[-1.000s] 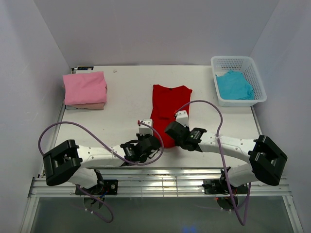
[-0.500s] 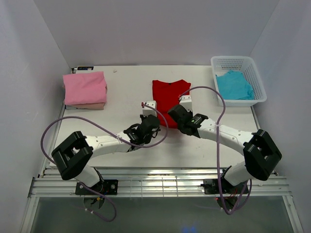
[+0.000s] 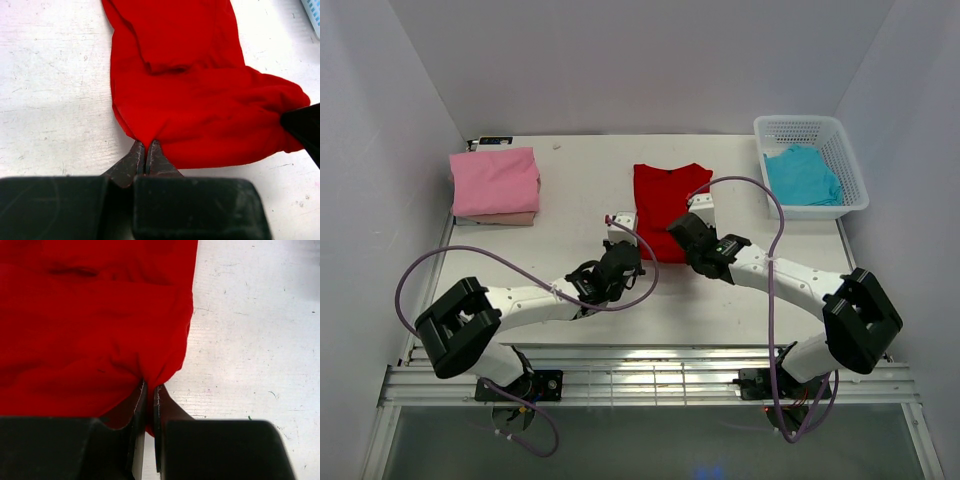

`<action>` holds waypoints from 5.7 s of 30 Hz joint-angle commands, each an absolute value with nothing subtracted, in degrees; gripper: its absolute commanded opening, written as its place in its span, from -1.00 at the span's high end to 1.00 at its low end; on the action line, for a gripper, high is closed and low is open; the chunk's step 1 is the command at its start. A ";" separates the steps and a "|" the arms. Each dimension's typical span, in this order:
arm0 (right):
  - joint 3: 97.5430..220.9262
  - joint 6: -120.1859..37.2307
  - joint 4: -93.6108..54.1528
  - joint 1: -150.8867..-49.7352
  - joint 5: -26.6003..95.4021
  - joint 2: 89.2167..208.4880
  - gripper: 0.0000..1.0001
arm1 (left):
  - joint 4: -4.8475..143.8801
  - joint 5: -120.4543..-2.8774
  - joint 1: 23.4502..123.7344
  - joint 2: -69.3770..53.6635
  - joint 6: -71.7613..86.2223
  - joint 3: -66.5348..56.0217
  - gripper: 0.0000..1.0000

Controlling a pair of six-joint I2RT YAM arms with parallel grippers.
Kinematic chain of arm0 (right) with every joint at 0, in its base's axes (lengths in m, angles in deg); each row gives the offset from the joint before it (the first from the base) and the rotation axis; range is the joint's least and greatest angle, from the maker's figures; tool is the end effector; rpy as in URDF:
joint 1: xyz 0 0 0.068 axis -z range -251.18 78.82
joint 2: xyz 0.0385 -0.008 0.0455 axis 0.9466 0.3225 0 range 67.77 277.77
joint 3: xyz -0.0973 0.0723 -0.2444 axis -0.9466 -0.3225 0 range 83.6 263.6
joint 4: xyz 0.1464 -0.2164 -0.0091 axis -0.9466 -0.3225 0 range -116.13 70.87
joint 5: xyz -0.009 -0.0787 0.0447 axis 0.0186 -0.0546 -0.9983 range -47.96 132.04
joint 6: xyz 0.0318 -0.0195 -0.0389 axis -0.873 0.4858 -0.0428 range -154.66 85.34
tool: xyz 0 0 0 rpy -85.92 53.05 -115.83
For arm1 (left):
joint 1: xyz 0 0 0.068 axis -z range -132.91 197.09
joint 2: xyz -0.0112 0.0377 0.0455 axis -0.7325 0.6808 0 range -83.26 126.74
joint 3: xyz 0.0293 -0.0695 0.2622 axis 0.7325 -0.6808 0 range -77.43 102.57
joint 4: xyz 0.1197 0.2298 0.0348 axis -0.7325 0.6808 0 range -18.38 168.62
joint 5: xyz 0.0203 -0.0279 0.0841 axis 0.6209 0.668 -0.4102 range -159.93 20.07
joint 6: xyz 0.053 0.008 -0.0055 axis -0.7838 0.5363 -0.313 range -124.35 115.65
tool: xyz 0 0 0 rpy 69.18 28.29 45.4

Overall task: Fold and stack the t-shirts
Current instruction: Fold the tshirt

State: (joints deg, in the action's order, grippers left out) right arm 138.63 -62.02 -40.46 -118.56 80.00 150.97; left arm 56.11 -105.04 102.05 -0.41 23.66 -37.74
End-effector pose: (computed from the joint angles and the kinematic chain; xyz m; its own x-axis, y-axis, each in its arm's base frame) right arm 0.2188 0.2054 0.2353 -0.5996 -0.1164 -0.7918 -0.0384 0.9924 -0.1169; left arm 0.1879 -0.2324 0.2038 -0.4125 -0.0809 -0.9074 0.2079 0.9614 -0.1802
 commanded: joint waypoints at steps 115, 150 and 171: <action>156.73 -38.79 5.57 -91.40 54.52 177.99 0.85 | 40.24 -70.01 78.82 57.01 20.70 20.58 1.00; 125.90 -49.60 -13.59 -104.23 44.42 146.88 0.85 | 47.45 -84.42 101.58 21.25 26.67 -38.04 1.00; 118.49 -53.21 -14.92 -111.18 48.81 143.97 0.85 | 48.59 -90.40 110.55 13.33 29.75 -47.01 1.00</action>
State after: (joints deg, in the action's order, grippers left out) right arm 116.13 -52.57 -16.17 -111.02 48.09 141.53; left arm 41.14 -90.92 109.00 13.38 29.15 -44.61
